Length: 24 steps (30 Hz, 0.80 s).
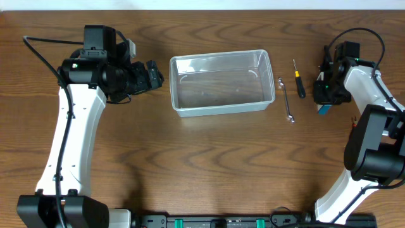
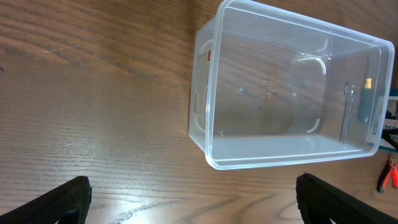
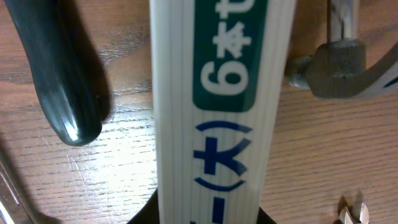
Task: Pack container
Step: 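Move right gripper to the blue-and-white box and grasp it, then carry the box into the container and open the right gripper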
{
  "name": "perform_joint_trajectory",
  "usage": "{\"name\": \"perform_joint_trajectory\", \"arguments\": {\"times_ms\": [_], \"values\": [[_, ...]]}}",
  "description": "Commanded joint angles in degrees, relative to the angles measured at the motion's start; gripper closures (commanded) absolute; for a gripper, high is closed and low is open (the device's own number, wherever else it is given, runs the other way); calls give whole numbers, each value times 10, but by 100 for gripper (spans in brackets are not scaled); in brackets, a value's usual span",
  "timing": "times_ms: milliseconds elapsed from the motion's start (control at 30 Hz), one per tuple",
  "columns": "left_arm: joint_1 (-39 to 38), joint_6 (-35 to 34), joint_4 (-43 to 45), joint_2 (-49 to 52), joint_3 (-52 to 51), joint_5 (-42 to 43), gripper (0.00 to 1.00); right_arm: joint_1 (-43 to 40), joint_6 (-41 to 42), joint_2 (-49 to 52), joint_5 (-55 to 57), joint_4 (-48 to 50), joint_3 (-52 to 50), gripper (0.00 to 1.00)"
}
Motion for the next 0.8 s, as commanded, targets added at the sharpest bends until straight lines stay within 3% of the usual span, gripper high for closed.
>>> {"name": "perform_joint_trajectory", "arguments": {"times_ms": [0, 167, 333, 567, 767], "values": [[-1, 1, -2, -4, 0, -7, 2, -3, 2, 1, 0, -16, 23, 96], [-1, 1, -2, -4, 0, -7, 2, 3, 11, 0, -1, -76, 109, 99], [-1, 1, -2, -4, 0, -7, 2, 28, -3, 0, -19, -160, 269, 99], [-1, 1, -2, -4, 0, -7, 2, 99, -67, 0, -84, -244, 459, 99], [-1, 1, -2, -4, 0, -7, 2, 199, -183, 0, -132, -265, 506, 99]]}}
